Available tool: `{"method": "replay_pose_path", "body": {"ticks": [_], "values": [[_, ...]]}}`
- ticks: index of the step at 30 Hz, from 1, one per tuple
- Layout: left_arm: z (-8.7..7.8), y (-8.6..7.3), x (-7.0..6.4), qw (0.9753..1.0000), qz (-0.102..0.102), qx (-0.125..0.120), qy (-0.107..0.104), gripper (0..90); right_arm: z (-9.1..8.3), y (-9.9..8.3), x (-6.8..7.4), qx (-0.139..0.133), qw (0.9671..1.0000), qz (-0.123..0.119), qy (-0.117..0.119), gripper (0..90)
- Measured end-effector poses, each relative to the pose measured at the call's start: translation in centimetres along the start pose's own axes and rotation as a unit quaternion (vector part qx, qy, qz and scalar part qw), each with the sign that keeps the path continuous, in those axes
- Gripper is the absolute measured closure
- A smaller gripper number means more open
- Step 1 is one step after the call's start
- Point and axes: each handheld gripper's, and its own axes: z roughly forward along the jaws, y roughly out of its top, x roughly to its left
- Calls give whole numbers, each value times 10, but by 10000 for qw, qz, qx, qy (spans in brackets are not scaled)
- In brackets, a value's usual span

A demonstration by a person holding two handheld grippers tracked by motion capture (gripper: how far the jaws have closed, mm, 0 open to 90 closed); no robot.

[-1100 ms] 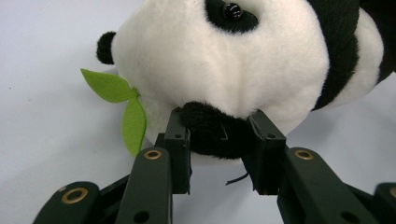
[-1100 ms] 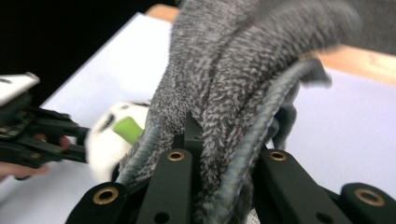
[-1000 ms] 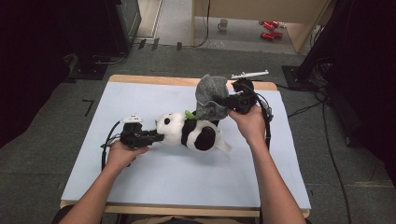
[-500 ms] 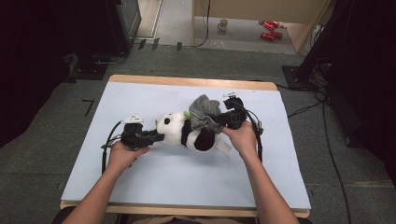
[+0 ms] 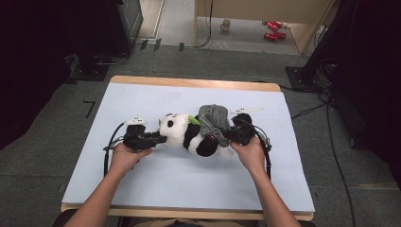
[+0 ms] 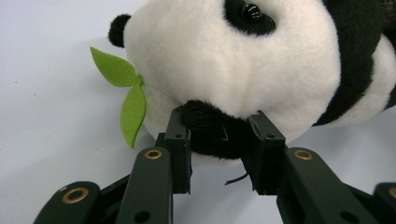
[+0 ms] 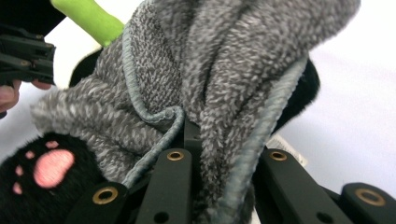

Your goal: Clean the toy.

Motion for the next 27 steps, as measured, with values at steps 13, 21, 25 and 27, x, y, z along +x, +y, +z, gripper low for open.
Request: {"method": "replay_pose_path", "body": {"ticks": [13, 21, 25, 27], "values": [[1, 2, 4, 9999, -109, 19, -47, 663, -1, -30, -14, 27, 9998, 163, -91, 803], [1, 7, 9, 9993, -332, -99, -126, 664, 4, -47, -38, 665, 9950, 591, -451, 802], [2, 10, 13, 9984, -495, -177, -190, 663, -5, -51, -49, 583, 9937, 778, -562, 802], [3, 11, 14, 9982, -534, -199, -210, 664, -12, -50, -50, 460, 9936, 864, -557, 802]]}}
